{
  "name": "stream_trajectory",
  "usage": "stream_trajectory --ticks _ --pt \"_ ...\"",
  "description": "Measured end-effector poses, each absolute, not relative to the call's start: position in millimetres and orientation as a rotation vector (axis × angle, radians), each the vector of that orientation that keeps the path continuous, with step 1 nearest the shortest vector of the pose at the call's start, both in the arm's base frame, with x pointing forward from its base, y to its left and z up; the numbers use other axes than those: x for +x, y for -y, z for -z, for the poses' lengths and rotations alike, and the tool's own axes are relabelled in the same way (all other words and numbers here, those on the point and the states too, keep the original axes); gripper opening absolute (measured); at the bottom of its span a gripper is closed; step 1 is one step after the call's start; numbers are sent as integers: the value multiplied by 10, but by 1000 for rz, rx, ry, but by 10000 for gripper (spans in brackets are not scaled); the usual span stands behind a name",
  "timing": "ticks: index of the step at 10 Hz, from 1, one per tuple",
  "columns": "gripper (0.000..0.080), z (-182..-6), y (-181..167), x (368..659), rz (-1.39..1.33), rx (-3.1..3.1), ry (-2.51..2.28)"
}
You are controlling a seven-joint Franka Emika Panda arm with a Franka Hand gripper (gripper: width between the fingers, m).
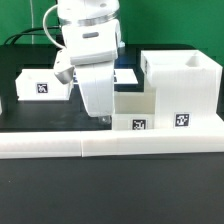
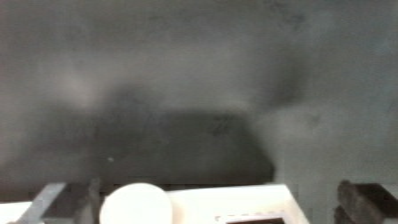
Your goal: Assemble drawer
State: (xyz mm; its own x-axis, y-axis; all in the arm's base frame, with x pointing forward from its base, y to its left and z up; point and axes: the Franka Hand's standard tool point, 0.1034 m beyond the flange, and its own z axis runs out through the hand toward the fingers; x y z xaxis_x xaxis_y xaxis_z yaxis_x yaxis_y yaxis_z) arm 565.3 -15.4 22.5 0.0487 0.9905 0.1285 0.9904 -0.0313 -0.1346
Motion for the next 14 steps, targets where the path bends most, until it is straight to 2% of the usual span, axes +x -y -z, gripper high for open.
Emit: stream_trajectory --ticks 4,6,14 --pt "649 -222 114 5716 2 -2074 2105" --pt "649 -214 -69 5748 -7 -2084 2083" --pt "649 -141 -154 5721 -2 -1993 2149"
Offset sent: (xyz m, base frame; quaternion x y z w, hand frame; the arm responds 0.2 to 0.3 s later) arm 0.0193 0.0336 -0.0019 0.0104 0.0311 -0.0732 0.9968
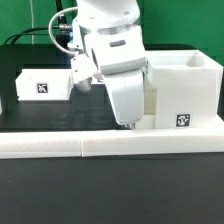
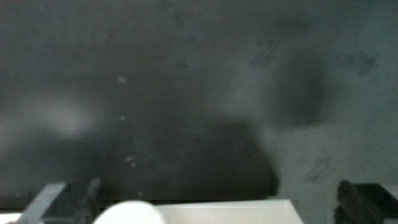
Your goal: Assemble drawer
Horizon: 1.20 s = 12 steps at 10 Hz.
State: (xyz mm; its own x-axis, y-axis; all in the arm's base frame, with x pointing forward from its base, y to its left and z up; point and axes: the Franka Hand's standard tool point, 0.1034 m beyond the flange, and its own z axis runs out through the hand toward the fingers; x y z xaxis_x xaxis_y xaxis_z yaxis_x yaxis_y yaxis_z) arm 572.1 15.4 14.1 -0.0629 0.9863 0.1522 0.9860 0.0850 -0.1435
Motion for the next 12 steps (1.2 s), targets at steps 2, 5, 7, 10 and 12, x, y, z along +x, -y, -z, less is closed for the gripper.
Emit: stream_trajectory --ticks 2,5,7,10,12 --pt "649 -138 -237 5711 -25 -1996 2138" --pt "649 -142 -339 5759 -28 -2015 2123" --pt "649 -163 -338 5809 -33 -2011 2138" --pt "649 -230 -114 5608 8 -2117 2126" --pt "649 -393 109 5444 34 -2179 2123"
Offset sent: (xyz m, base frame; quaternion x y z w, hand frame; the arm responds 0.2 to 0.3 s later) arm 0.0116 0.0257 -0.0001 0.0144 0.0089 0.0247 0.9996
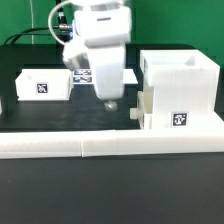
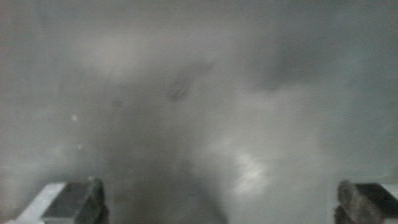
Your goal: Assemble drawer
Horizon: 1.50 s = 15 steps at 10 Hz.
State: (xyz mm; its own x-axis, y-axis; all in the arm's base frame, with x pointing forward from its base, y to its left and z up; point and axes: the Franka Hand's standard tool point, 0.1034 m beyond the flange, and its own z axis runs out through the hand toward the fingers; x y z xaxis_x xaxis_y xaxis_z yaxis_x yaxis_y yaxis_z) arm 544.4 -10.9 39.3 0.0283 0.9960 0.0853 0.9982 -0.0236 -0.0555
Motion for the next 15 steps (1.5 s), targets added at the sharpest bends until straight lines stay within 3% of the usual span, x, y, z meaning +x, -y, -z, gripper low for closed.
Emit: stream_trajectory --ticks 2,6,10,15 --pt "649 -519 327 5302 59 -2228 2117" --pt "649 -566 627 4950 133 -2361 2065" --pt "649 -554 622 4958 135 -2429 1976" --pt "649 -563 1013 4698 178 -2857 1296"
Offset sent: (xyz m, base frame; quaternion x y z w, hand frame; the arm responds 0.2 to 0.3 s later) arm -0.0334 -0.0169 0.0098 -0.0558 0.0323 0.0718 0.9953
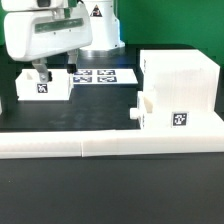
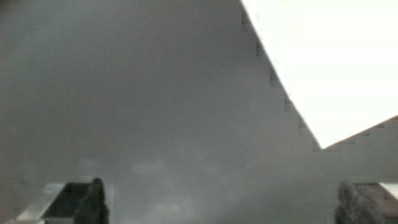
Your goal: Assemble drawer
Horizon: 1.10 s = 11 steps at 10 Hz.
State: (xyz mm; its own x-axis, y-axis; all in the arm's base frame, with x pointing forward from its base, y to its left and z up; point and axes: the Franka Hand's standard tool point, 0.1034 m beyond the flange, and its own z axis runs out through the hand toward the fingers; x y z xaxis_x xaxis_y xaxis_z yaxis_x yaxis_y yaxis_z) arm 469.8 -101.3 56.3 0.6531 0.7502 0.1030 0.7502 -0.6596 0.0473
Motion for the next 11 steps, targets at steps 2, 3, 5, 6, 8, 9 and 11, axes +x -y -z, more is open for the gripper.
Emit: stream_trajectory --ticks 2,3,5,6,8,9,11 --pt "649 -556 1020 4680 -186 2935 -1112" --pt "649 -555 1016 4680 -186 2974 -1016" --pt "649 -551 1013 4678 -185 3023 -882" --pt "649 -550 1009 4678 -185 3058 -772" --pt "649 -551 1022 4637 -180 3119 -527" --pt "649 -572 991 4564 -150 3160 -323" --pt "649 -625 896 4491 -77 3196 -126"
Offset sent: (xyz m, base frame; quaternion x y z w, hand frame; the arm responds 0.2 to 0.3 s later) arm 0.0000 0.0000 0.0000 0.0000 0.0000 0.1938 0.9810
